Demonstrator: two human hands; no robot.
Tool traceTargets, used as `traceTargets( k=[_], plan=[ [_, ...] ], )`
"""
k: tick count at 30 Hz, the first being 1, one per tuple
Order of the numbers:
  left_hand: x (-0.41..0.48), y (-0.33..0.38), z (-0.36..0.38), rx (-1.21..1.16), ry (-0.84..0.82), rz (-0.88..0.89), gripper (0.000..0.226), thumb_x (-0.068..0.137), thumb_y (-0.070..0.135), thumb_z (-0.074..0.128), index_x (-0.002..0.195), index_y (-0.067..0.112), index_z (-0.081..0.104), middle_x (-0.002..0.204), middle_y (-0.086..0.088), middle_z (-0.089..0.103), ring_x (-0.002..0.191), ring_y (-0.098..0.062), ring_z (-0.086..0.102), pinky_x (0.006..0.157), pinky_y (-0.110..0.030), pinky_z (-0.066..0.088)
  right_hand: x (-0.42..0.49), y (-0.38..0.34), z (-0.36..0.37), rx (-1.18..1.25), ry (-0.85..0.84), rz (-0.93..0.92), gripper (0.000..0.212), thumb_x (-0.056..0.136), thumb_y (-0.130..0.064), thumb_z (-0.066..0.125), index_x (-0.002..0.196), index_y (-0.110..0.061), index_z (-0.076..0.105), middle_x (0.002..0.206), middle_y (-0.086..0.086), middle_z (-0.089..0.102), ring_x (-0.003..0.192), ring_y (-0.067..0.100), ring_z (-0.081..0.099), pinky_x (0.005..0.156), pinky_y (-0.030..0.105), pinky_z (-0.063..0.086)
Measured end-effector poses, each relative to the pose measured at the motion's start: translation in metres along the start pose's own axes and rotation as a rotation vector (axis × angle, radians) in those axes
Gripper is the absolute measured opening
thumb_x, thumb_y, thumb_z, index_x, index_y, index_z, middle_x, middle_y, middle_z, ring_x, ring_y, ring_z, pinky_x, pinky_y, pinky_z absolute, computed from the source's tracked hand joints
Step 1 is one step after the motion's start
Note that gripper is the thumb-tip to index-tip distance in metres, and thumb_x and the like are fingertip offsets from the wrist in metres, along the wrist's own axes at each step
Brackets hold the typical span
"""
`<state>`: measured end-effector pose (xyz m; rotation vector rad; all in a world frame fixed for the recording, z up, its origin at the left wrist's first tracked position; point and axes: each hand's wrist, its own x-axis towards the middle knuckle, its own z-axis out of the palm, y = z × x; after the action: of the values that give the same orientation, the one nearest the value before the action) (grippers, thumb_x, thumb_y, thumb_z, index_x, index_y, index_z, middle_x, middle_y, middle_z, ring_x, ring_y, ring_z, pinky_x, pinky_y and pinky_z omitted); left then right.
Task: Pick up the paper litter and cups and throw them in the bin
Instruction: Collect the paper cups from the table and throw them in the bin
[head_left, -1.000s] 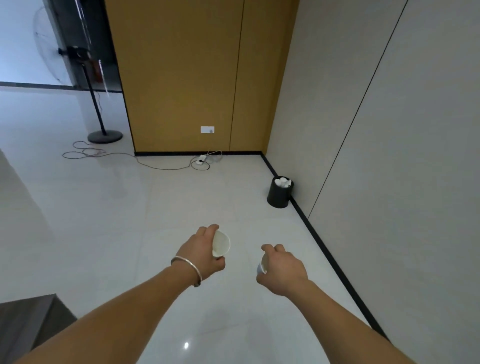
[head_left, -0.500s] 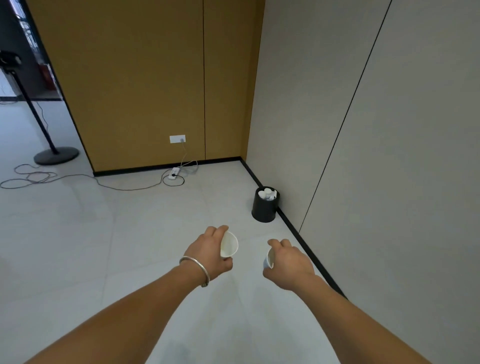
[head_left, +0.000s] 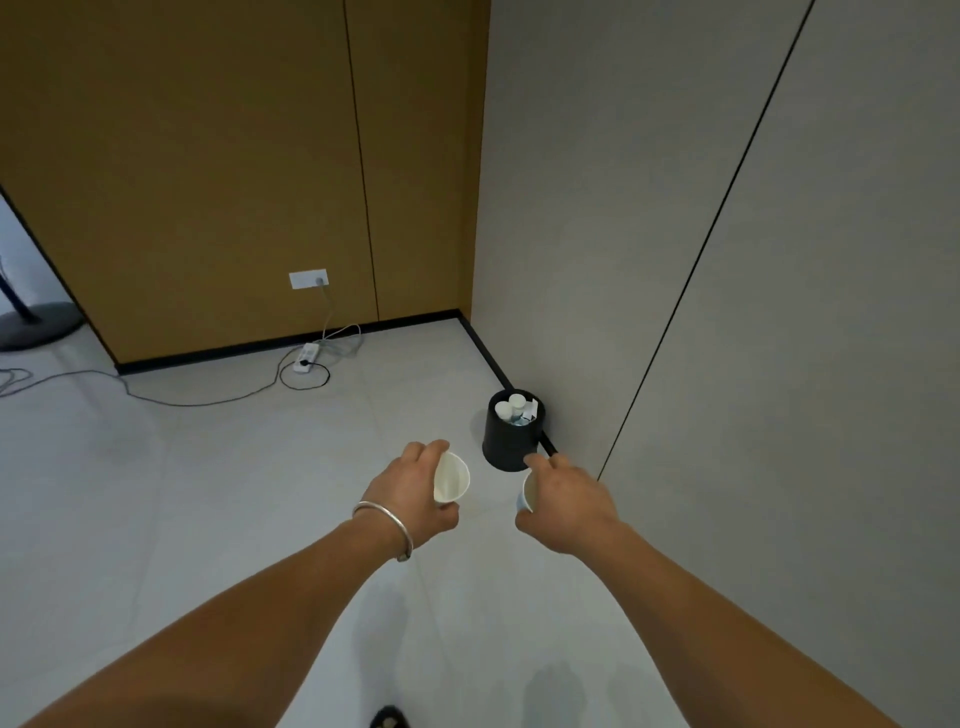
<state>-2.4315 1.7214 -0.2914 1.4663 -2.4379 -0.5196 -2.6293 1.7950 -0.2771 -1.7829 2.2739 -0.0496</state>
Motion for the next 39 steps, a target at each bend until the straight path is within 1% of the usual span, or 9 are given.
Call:
traceTargets(
  k=[6,8,11,17,23,30,33,35,39],
  plan=[
    [0.149,-0.012,0.017,-0.029,-0.029,0.082,0.080,0.070,0.042,0.073,0.138,0.025,0.034,0.131,0.000,0.043,0.108,-0.023,0.053,0.083,-0.031,0.048,0.127,0.026,-0.015,0.015,0.002,0.077,0.073,0.080,-0.044,0.063,0.144,-0.026,0.031,0.131,0.004,0.043,0.115,0.027,0.050,0.086,0.036,0.045],
    [0.195,-0.011,0.018,-0.051,-0.044,0.092,0.080,0.070,0.041,0.073,0.138,0.025,0.034,0.131,0.000,0.041,0.107,-0.023,0.054,0.082,-0.030,0.048,0.165,0.036,-0.025,0.026,-0.015,0.114,0.073,0.080,-0.044,0.063,0.143,-0.026,0.030,0.129,0.004,0.043,0.114,0.027,0.051,0.085,0.036,0.045],
    [0.259,-0.008,0.019,-0.032,-0.067,0.148,0.080,0.069,0.041,0.073,0.137,0.024,0.035,0.130,0.000,0.041,0.106,-0.023,0.054,0.083,-0.030,0.048,0.215,0.052,-0.039,0.036,0.011,0.160,0.071,0.080,-0.043,0.062,0.142,-0.026,0.030,0.129,0.003,0.043,0.113,0.026,0.050,0.084,0.036,0.045],
    [0.369,-0.009,0.051,-0.045,-0.136,0.140,0.082,0.068,0.040,0.074,0.138,0.025,0.034,0.131,0.000,0.041,0.108,-0.024,0.053,0.084,-0.031,0.048,0.311,0.094,-0.040,0.052,-0.048,0.193,0.073,0.082,-0.043,0.062,0.144,-0.026,0.029,0.131,0.004,0.042,0.115,0.027,0.050,0.088,0.036,0.046],
    [0.468,-0.017,0.096,-0.097,-0.199,0.021,0.082,0.069,0.037,0.073,0.140,0.025,0.033,0.132,0.001,0.039,0.111,-0.023,0.051,0.087,-0.030,0.047,0.428,0.154,-0.036,0.039,-0.149,0.160,0.075,0.082,-0.043,0.063,0.146,-0.025,0.028,0.130,0.005,0.043,0.114,0.027,0.051,0.090,0.037,0.047],
    [0.561,-0.034,0.145,-0.183,-0.222,-0.177,0.080,0.071,0.039,0.071,0.140,0.026,0.033,0.132,0.001,0.041,0.113,-0.022,0.051,0.090,-0.032,0.049,0.560,0.191,-0.025,0.053,-0.268,0.095,0.074,0.082,-0.043,0.063,0.145,-0.025,0.027,0.133,0.004,0.042,0.117,0.026,0.049,0.091,0.035,0.045],
    [0.595,-0.047,0.172,-0.197,-0.260,-0.232,0.079,0.071,0.038,0.070,0.140,0.027,0.031,0.131,0.002,0.043,0.112,-0.020,0.051,0.089,-0.029,0.048,0.607,0.197,-0.008,0.039,-0.314,0.075,0.075,0.083,-0.045,0.062,0.146,-0.024,0.026,0.134,0.003,0.041,0.116,0.025,0.050,0.091,0.035,0.048],
    [0.621,-0.064,0.195,-0.248,-0.269,-0.303,0.081,0.072,0.037,0.070,0.141,0.029,0.028,0.133,0.003,0.042,0.114,-0.019,0.049,0.089,-0.027,0.047,0.644,0.200,0.010,0.043,-0.334,0.057,0.076,0.084,-0.045,0.061,0.147,-0.024,0.025,0.135,0.002,0.041,0.117,0.023,0.049,0.091,0.033,0.047],
    [0.674,-0.111,0.257,-0.325,-0.327,-0.395,0.093,0.074,0.034,0.073,0.147,0.030,0.016,0.132,0.004,0.038,0.116,-0.016,0.045,0.091,-0.025,0.046,0.717,0.205,0.065,0.098,-0.389,0.085,0.073,0.084,-0.040,0.060,0.147,-0.029,0.025,0.138,-0.003,0.038,0.118,0.018,0.046,0.091,0.029,0.045]
  ],
)
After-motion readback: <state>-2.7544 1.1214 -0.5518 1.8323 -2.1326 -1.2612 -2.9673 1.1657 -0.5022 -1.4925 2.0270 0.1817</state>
